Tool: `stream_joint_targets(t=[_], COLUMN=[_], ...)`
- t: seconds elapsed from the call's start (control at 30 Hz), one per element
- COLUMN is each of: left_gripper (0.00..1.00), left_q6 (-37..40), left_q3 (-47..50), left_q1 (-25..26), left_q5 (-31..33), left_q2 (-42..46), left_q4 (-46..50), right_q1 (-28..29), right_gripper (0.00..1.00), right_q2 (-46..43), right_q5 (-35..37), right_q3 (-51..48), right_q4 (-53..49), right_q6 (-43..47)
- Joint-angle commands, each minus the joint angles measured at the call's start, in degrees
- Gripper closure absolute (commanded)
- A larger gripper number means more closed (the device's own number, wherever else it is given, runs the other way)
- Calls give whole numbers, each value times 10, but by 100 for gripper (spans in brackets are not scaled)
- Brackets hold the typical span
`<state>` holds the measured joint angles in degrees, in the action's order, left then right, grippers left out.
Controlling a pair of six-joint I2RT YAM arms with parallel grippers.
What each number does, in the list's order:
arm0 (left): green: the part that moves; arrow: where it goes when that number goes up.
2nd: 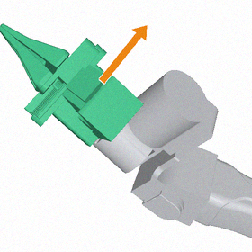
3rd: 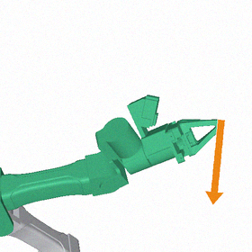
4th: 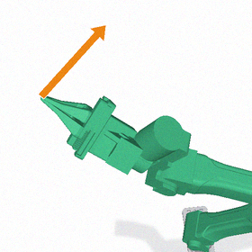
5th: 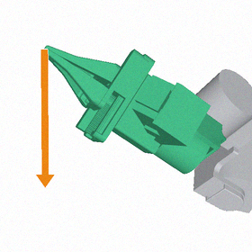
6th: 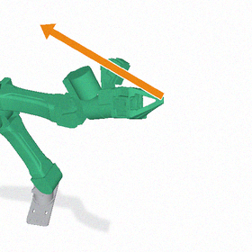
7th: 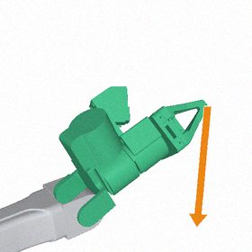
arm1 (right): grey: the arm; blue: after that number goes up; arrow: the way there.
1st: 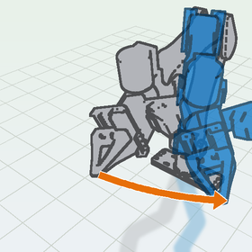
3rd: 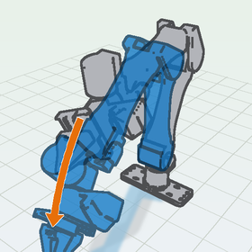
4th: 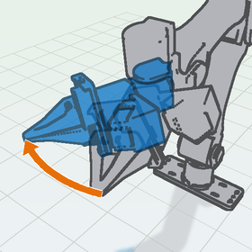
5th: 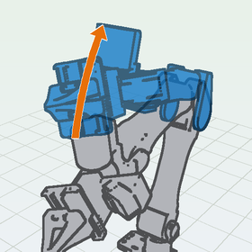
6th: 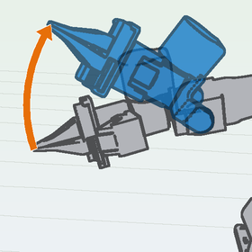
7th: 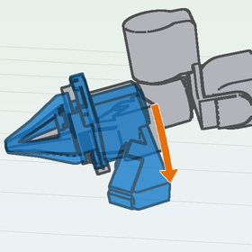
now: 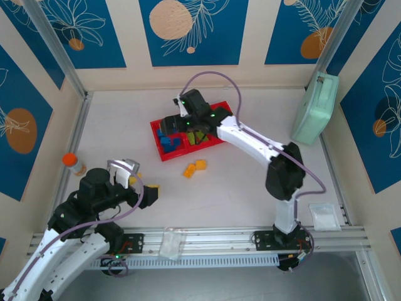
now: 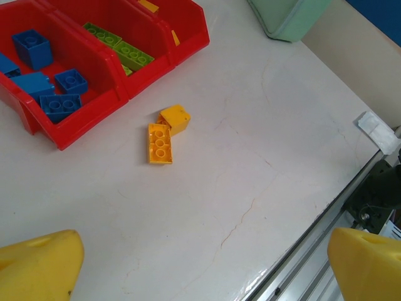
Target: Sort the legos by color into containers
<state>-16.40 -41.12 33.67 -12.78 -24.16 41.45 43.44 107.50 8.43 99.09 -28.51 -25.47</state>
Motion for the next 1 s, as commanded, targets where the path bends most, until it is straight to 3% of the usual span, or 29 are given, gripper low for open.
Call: stream_joint_targets(t=[0.0, 0.27, 0.53, 0.77, 0.97], left_gripper=[1, 1, 1, 1, 1], left_q6=[5, 5, 3, 3, 3], left_q3=[-2, -2, -1, -2, -1], left_q1=[5, 5, 5, 5, 6], left_q5=[2, -9, -9, -9, -11], left_q2=[1, -5, -11, -13, -9], left_q4=[3, 1, 2, 3, 2], right_q1=[2, 5, 9, 28, 57], right_gripper=[1, 1, 0, 3, 4], right_q2=[-76, -250, -372, -344, -231], right_q5=[21, 50, 87, 148, 180], right_q3=[-62, -247, -440, -510, -472], right_q4=[0, -2, 11, 20, 49], right_q6=[-24, -77, -195, -330, -380])
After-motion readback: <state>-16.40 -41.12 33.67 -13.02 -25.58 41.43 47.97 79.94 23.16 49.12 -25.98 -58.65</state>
